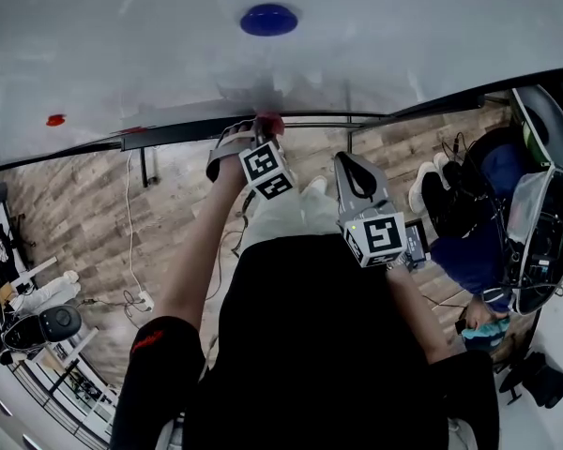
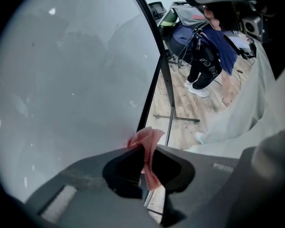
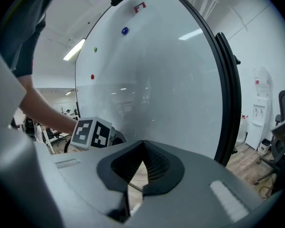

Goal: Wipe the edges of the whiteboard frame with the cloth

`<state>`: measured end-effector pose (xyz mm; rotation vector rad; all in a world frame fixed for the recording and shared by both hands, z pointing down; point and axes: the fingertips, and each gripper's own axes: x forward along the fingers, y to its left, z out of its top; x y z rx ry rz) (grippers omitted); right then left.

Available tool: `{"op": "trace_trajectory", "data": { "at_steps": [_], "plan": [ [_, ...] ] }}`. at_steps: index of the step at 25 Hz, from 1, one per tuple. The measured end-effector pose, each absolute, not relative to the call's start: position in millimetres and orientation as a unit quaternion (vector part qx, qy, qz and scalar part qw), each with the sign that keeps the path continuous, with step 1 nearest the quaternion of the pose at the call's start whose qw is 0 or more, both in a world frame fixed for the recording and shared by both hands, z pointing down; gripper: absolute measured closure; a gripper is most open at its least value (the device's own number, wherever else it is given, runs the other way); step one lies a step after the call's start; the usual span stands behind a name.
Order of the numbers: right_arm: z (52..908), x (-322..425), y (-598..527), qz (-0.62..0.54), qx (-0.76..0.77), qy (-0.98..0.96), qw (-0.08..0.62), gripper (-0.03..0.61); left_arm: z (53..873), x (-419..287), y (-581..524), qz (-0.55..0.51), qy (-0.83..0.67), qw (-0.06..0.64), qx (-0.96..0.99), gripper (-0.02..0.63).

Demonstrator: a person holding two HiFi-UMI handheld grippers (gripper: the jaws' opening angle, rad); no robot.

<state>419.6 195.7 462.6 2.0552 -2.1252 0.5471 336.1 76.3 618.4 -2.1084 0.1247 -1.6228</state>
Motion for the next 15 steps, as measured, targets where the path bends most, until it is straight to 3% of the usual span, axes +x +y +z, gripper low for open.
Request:
{"op": "trace_trajectory", "data": {
  "at_steps": [15],
  "plan": [
    [450, 424, 211, 0.176, 0.691, -0.699, 0.061, 0.577, 609, 346, 93, -0.592, 0.038, 0.24, -0.768, 0.571]
  ]
}}
